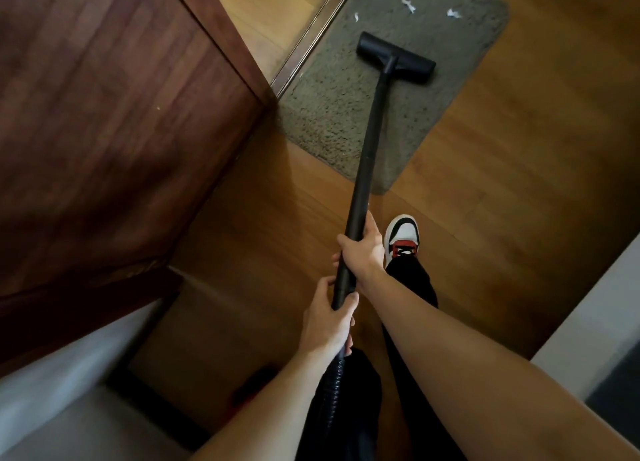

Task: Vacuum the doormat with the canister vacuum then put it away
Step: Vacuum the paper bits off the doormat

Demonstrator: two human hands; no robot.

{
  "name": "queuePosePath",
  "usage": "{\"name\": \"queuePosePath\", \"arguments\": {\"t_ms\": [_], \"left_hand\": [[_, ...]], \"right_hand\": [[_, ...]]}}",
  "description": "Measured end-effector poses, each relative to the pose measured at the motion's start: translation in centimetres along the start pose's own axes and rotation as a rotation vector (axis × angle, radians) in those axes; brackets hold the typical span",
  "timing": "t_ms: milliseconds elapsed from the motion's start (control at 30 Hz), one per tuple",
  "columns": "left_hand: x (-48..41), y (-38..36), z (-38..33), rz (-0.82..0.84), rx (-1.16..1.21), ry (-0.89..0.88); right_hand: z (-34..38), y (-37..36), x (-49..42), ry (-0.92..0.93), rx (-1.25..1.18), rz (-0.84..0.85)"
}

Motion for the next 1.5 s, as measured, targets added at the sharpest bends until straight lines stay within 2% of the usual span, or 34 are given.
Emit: {"name": "queuePosePath", "arguments": {"t_ms": [300, 533, 1067, 1233, 1500], "left_hand": [[-3.3, -1.5, -4.3, -0.07, -0.108, -0.146], [-6.5, -4.4, -6.6, -0.059, -0.107, -0.114], [-10.2, -10.3, -15.3, -0.017, 0.008, -0.023], [-10.3, -11.0, -15.4, -0.027, 0.009, -0.008], [-8.7, -10.0, -12.0, -0.022, 0.006, 0.0]], "right_hand": [[3.3, -0.4, -3.6, -0.029, 0.024, 0.058], [6.3, -0.1, -7.6, -0.052, 0.09, -0.05], [15.3, 2.0, -14.5, -0.011, 0.119, -0.085], [15.4, 2.5, -15.1, -0.023, 0.144, -0.069], [11.8, 3.0, -13.2, -0.033, 0.156, -0.019]]}}
Point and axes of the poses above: each hand's wrist, its own x-axis away from the middle knuckle, its own y-axis out of the back of the hand, z = x × y, the point moved 3 cm from there along -x, towards the middle knuckle, and after that the axes turned 12 degrees about -z, right-handed, at the moved point
